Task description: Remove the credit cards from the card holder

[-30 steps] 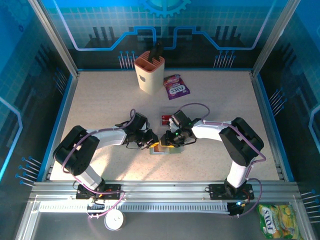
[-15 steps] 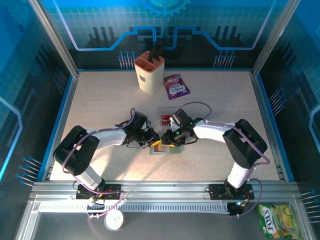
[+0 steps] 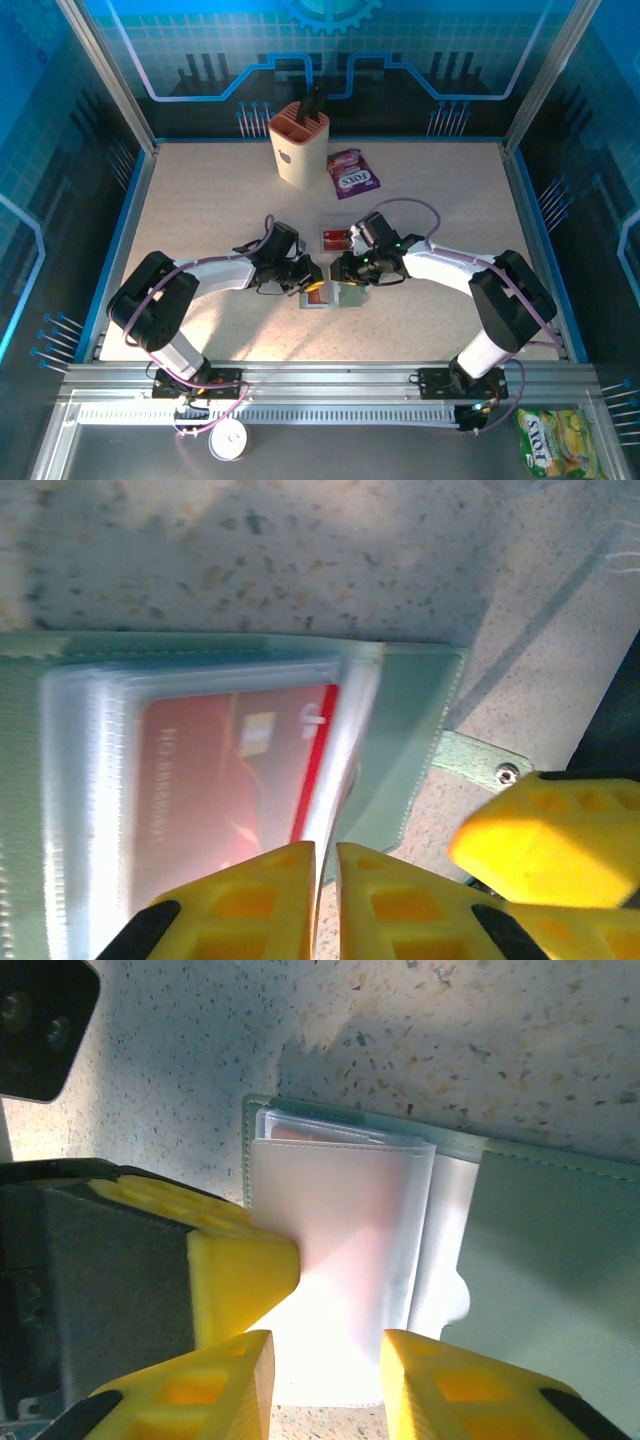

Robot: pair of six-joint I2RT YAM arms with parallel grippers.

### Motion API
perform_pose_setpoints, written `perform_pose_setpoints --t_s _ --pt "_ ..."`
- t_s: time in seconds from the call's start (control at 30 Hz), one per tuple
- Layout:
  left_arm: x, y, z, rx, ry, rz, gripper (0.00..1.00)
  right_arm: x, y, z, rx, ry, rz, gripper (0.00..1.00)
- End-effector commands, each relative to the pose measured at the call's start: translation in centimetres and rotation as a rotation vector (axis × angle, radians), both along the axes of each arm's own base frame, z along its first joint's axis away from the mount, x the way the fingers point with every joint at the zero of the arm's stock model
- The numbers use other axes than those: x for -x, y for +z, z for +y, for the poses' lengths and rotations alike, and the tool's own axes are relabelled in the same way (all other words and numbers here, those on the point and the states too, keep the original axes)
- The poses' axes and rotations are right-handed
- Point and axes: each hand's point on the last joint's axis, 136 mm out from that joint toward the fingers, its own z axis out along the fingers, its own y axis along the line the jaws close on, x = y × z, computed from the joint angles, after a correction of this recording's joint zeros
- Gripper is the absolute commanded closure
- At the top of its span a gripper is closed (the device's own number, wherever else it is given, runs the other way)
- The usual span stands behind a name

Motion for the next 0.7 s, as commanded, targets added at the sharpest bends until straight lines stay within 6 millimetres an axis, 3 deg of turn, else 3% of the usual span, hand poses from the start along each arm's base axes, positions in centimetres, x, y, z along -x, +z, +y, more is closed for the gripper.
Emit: perform_pose_setpoints --t_s 0.0,0.67 --pt "-0.1 0.9 -1.1 0.006 -0.024 0.002 0.86 0.3 -0.2 -1.2 0.007 -0.02 -0.004 0.65" --pt "-0.5 0.6 -5.0 -0.028 -0.1 0.019 0.83 0.5 0.1 -5.1 -0.03 -0.094 -0.017 0.65"
